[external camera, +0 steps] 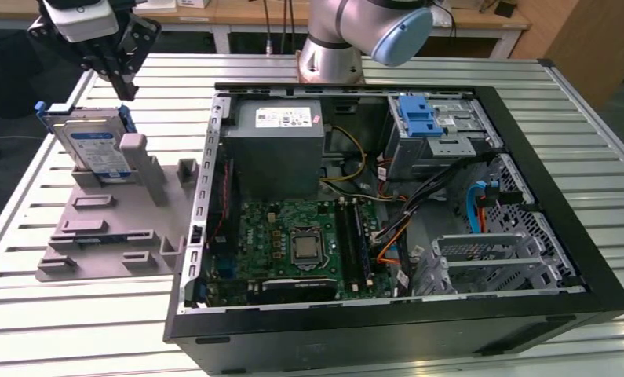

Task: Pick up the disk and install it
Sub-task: 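Reach for the disk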

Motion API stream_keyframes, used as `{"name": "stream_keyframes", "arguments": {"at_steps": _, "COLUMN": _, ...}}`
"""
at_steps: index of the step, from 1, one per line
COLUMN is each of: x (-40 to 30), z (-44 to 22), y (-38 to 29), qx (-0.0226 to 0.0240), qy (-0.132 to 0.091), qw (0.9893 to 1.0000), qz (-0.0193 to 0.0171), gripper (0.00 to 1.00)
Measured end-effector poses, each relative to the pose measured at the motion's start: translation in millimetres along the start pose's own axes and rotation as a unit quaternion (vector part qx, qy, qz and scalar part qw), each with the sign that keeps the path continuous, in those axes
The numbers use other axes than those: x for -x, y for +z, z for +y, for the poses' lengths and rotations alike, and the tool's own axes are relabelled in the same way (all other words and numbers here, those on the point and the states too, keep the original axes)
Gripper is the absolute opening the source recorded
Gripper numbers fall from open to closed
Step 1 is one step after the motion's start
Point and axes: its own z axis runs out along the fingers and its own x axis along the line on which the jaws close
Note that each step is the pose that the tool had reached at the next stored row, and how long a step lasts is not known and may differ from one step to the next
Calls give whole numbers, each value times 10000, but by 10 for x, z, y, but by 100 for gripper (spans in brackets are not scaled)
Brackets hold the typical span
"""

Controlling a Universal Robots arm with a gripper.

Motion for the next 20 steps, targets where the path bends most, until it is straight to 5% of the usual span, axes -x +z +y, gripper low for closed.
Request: {"name": "stream_keyframes", "arguments": {"at_steps": 20, "x": -277, "z": 22, "y": 7, "qx": -1, "qy": 40, "qw": 10000, "qz": -2, "gripper": 11}}
